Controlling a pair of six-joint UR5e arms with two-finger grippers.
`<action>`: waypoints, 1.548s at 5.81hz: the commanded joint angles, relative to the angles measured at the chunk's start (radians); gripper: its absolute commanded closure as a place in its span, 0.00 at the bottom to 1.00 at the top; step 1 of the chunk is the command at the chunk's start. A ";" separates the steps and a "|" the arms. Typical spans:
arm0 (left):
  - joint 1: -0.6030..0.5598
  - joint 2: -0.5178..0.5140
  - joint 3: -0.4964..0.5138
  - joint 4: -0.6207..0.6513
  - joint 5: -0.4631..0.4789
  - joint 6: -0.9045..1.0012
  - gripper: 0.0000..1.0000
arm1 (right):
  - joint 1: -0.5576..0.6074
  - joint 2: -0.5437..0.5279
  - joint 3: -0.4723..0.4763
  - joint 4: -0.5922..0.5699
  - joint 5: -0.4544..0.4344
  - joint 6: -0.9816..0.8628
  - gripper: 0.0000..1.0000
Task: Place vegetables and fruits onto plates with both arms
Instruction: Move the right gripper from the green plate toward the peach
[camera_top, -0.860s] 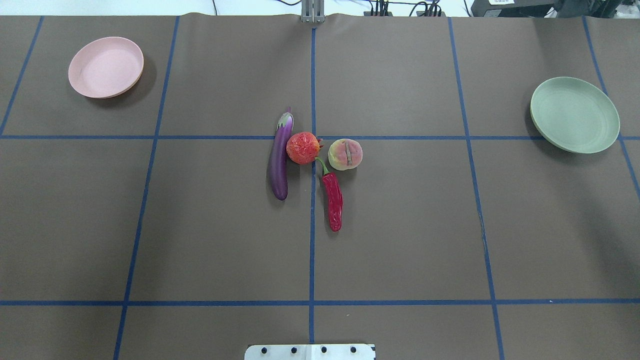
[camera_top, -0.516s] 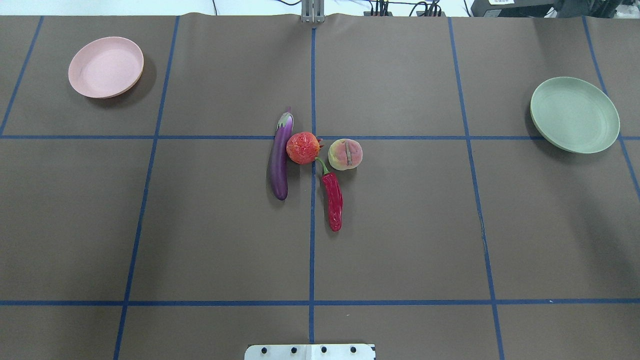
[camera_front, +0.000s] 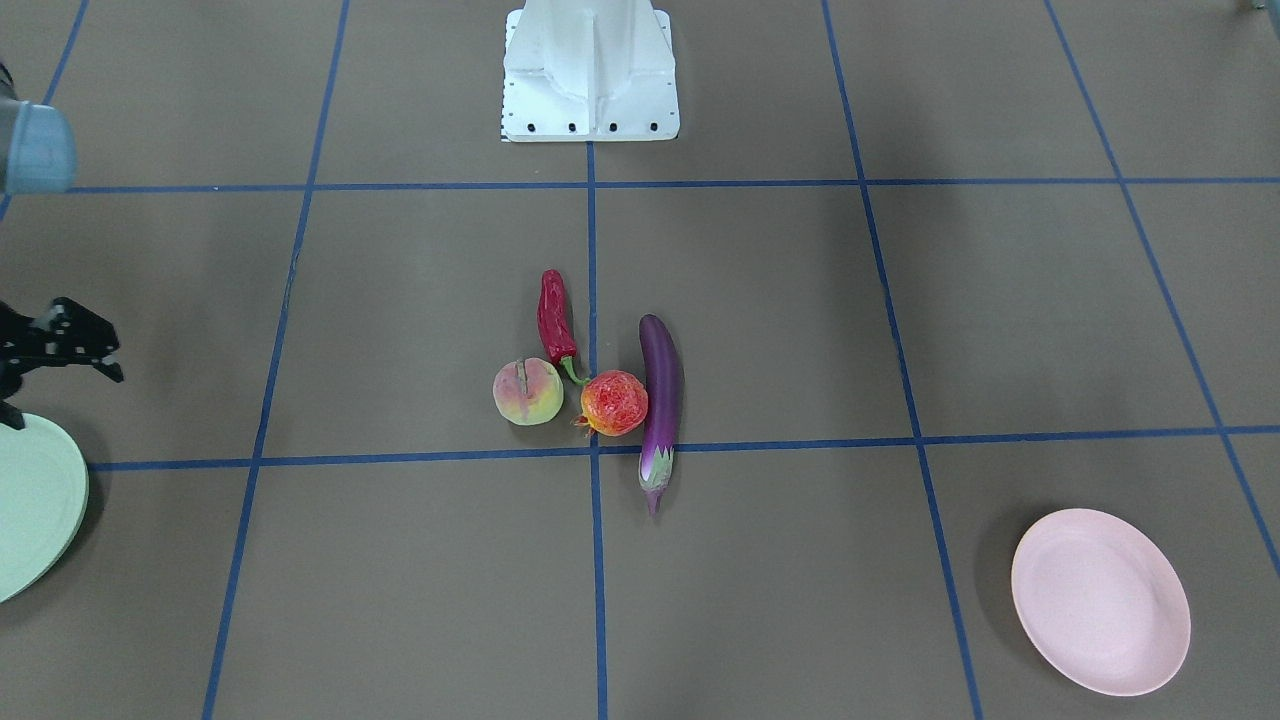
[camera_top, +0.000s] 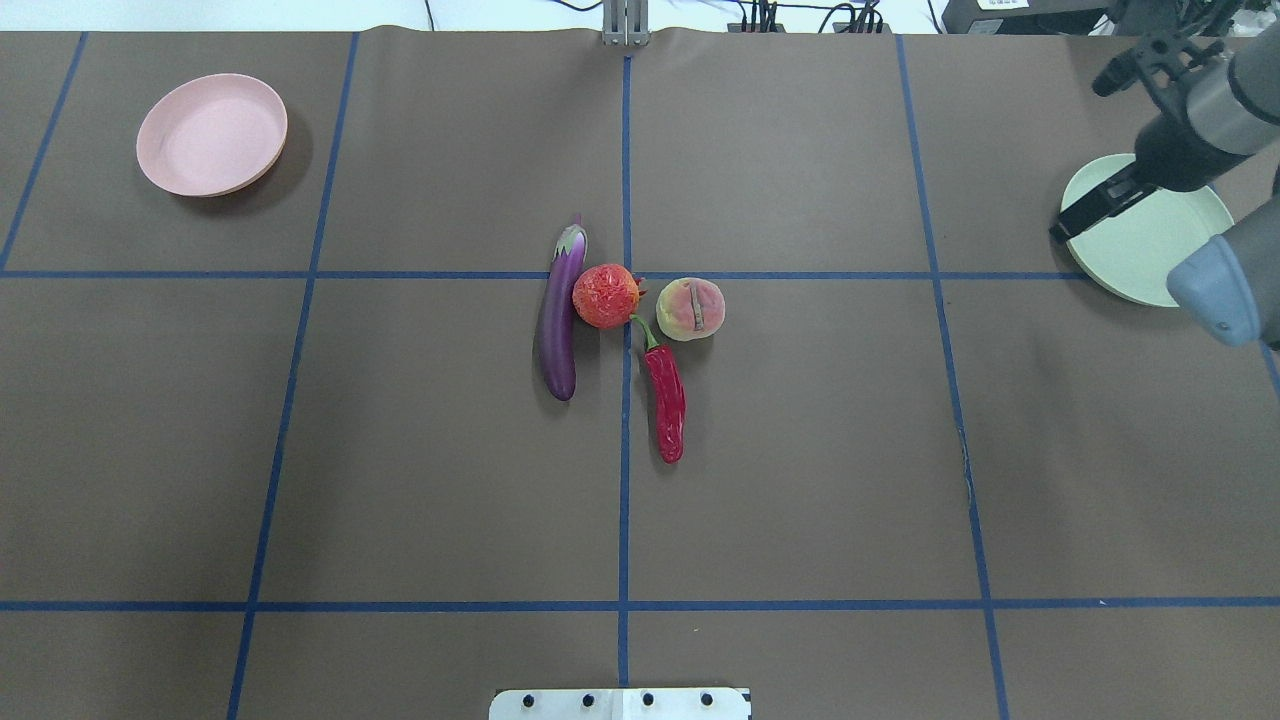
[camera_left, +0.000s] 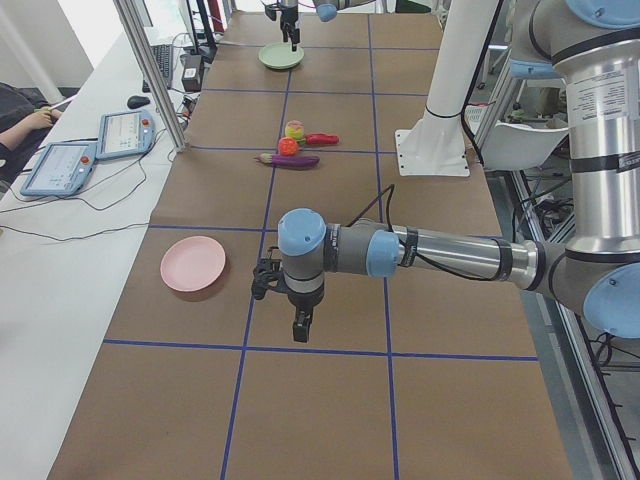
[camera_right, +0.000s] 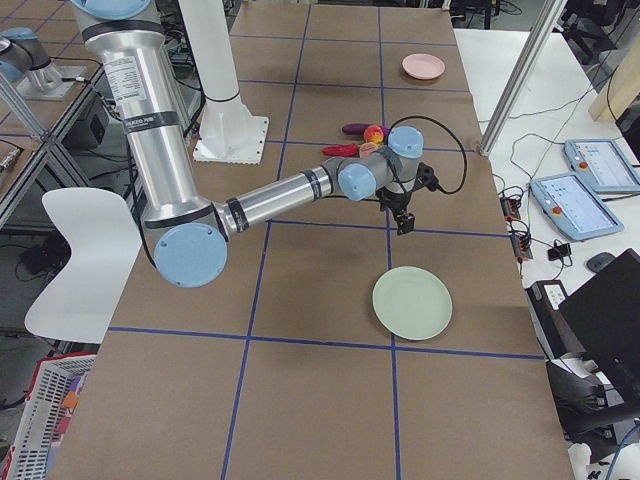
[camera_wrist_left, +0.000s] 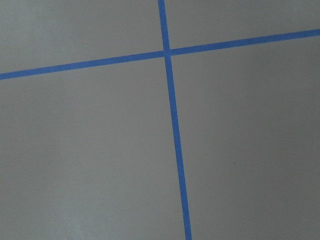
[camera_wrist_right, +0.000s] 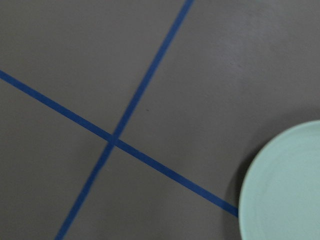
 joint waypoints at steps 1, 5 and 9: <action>0.003 0.000 0.000 -0.001 -0.002 0.000 0.00 | -0.187 0.203 -0.042 0.007 -0.053 0.335 0.01; 0.020 0.000 0.008 0.001 -0.002 -0.001 0.00 | -0.424 0.526 -0.292 0.003 -0.344 0.751 0.01; 0.020 0.000 0.009 0.001 -0.002 0.000 0.00 | -0.464 0.474 -0.295 0.004 -0.420 0.668 0.01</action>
